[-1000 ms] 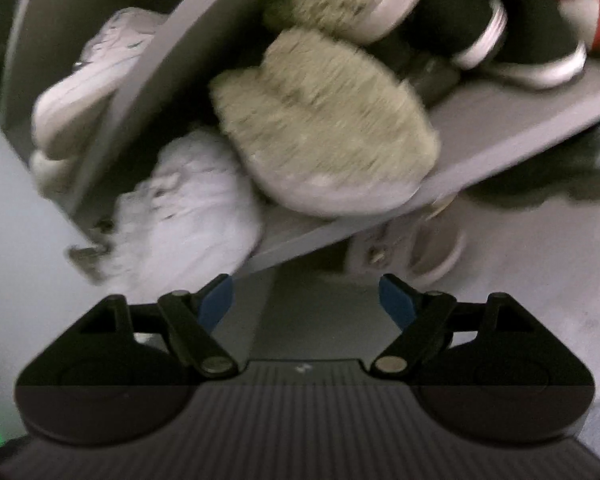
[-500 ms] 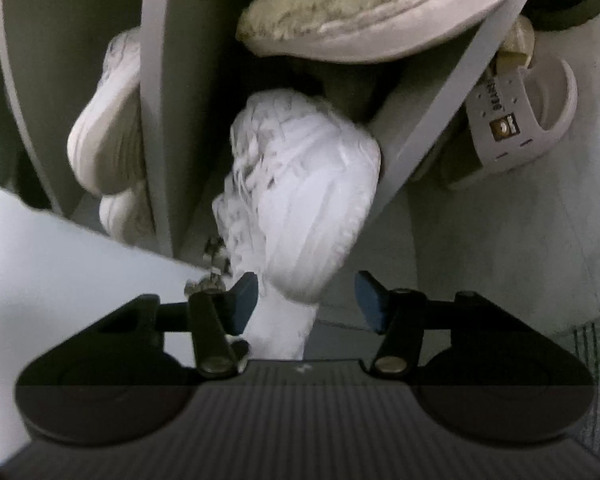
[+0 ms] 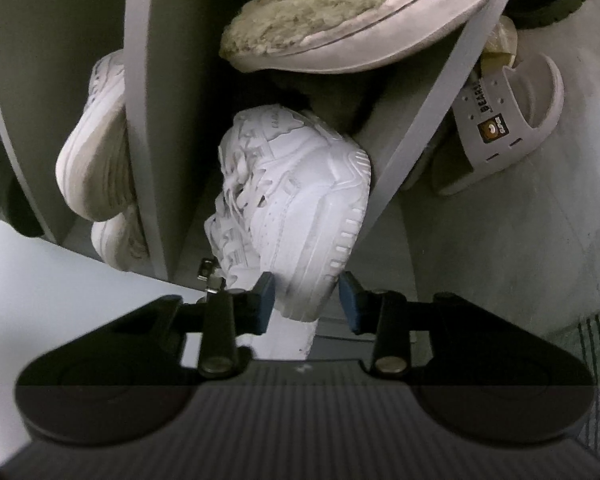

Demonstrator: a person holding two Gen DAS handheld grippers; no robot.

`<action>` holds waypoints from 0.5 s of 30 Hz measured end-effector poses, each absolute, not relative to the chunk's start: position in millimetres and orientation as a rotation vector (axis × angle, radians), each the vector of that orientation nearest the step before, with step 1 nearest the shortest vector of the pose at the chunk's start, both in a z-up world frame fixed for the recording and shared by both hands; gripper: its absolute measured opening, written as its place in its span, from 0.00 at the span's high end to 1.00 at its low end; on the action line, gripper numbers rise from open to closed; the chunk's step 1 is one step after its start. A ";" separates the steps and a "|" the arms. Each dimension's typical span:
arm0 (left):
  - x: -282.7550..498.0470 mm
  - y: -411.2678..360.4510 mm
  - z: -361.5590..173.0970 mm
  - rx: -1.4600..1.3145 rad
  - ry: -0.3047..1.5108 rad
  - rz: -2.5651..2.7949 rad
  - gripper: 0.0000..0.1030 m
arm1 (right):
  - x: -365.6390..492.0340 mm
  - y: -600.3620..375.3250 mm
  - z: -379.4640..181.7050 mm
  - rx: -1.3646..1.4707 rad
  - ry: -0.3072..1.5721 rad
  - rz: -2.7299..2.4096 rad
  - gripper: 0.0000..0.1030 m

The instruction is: Organize scattered shoes

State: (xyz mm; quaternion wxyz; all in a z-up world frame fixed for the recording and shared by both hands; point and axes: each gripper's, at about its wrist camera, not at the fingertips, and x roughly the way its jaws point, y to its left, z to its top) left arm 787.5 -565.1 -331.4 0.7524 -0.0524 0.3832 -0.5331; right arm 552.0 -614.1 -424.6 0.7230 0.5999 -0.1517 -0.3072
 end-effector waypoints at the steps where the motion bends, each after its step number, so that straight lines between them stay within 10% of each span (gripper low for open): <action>1: 787.3 -567.4 -330.5 -0.111 0.839 -1.161 0.27 | 553.6 -614.2 -424.3 1.325 -0.335 -0.679 0.62; 15: 779.8 -599.5 -325.6 -0.047 0.823 -1.130 0.21 | 561.1 -631.3 -422.4 1.288 -0.330 -0.708 0.62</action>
